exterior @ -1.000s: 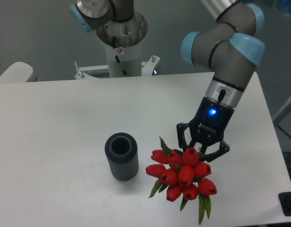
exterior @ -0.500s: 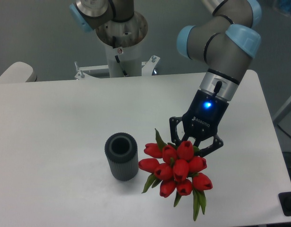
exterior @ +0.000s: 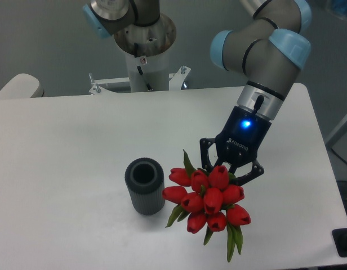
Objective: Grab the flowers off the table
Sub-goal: 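Lift the tulip bunch upward, blooms hanging below the gripper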
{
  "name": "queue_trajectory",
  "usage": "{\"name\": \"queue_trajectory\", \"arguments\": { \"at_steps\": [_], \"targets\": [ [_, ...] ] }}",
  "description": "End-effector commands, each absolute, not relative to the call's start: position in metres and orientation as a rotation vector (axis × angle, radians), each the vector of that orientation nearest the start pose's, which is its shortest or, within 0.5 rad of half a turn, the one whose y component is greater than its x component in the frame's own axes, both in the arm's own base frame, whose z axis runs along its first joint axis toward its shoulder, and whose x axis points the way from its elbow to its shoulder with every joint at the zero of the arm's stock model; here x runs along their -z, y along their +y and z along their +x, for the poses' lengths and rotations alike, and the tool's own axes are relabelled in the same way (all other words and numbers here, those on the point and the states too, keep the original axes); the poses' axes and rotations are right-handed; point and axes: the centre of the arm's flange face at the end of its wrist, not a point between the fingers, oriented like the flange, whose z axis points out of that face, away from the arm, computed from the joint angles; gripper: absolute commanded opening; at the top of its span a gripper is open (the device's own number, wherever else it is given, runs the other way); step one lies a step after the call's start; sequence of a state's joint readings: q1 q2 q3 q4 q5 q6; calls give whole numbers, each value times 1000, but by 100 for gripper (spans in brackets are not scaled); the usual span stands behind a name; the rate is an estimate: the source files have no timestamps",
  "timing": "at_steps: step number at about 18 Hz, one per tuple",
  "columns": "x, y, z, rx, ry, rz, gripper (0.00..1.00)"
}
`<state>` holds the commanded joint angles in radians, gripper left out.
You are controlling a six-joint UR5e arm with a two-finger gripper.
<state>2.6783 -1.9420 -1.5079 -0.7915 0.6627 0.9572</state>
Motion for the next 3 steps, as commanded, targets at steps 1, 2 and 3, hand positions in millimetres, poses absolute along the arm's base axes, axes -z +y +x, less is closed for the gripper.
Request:
{"name": "queue_trajectory", "arguments": {
  "at_steps": [1,2,3],
  "targets": [
    [-430,478,-482,93,92,-2151,14],
    [-430,477,-482,92,92,-2152,14],
    [-430,477,-482,91,94,-2152,14]
  ]
}}
